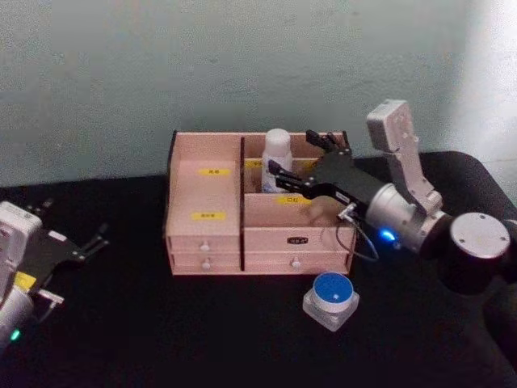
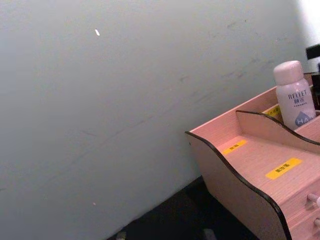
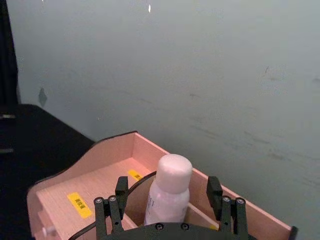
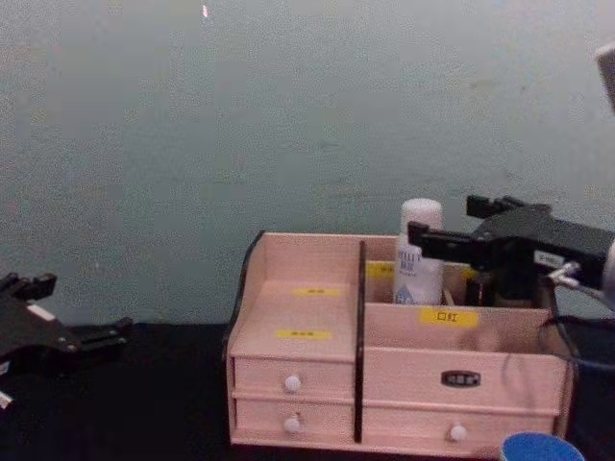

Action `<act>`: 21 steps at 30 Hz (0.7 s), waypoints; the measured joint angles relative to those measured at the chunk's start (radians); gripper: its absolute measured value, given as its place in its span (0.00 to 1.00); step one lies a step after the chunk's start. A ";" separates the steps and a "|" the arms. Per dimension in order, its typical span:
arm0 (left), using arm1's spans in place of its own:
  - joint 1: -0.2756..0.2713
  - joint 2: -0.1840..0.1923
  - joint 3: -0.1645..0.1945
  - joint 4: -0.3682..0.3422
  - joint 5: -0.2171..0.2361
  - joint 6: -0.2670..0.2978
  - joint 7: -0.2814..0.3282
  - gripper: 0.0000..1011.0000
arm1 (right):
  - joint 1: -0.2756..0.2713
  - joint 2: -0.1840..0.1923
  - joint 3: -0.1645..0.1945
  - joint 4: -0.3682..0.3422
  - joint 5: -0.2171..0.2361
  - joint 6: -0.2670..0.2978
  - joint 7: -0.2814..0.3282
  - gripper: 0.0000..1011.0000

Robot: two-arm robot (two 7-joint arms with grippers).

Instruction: Pick up the facial cleanser and watermelon frost from the table and place them into the tiered storage box.

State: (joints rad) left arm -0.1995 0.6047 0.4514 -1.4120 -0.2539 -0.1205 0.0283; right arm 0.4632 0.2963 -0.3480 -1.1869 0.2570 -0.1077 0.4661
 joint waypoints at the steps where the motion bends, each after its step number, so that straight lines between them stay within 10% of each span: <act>1: 0.000 0.000 0.000 0.000 0.000 0.000 0.000 0.99 | -0.013 0.010 0.005 -0.022 0.008 0.004 0.004 0.99; 21: 0.000 0.000 0.000 0.000 0.000 0.000 0.000 0.99 | -0.319 0.260 0.083 -0.399 0.134 0.048 0.076 0.99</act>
State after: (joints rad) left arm -0.1995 0.6047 0.4514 -1.4120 -0.2539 -0.1205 0.0283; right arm 0.1438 0.5563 -0.2645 -1.5860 0.3914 -0.0599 0.5421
